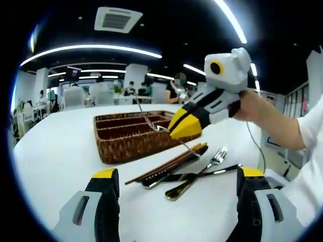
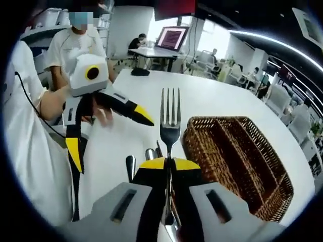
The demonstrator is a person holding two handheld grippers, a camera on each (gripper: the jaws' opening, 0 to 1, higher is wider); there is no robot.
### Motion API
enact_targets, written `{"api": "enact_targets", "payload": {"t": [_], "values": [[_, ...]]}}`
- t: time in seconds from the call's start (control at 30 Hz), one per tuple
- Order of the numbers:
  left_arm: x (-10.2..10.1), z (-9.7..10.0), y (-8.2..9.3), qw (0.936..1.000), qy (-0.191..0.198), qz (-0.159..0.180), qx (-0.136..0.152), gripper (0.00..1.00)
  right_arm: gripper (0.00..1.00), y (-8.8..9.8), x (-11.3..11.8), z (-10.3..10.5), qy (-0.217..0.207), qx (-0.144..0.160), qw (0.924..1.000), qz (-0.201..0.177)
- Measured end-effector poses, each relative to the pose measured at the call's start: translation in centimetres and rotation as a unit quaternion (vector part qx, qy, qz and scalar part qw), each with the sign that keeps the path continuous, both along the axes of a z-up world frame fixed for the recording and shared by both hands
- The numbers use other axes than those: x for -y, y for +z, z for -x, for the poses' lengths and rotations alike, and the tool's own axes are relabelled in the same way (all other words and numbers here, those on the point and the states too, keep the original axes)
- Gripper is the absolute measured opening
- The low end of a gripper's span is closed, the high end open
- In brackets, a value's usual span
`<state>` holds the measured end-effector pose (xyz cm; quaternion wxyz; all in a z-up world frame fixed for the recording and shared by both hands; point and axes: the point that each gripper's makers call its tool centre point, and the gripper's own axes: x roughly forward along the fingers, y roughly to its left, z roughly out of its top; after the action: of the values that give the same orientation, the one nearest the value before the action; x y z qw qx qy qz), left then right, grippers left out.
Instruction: Arrange the knives, forks, and spoons in their matching storage slots by inserting each utensil handle-first until every utensil is classified and aligned in the correct compartment
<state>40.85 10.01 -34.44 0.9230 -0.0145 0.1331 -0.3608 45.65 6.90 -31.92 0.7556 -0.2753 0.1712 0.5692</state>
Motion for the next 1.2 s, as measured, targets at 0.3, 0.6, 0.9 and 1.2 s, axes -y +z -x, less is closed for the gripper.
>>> {"api": "enact_targets", "payload": {"t": [0.3,0.6,0.9,1.2], "values": [[0.8,0.0,0.1,1.0000,-0.008,0.000,0.000,0.97,0.02,1.8,1.0,-0.7,-0.016,0.020,0.9997,-0.007],[1.2,0.1,-0.1,0.9999,-0.013,0.002,-0.002,0.97,0.02,3.8,2.1,-1.6,-0.030,0.060,0.9976,0.016],[1.7,0.2,0.0,0.9998,-0.017,0.002,-0.002,0.97,0.02,5.4,2.6,-2.3,-0.033,0.115,0.9908,0.064],[2.0,0.2,0.3,0.9998,-0.020,0.000,0.005,0.97,0.02,6.3,2.8,-4.2,-0.029,0.120,0.9856,0.115]]}}
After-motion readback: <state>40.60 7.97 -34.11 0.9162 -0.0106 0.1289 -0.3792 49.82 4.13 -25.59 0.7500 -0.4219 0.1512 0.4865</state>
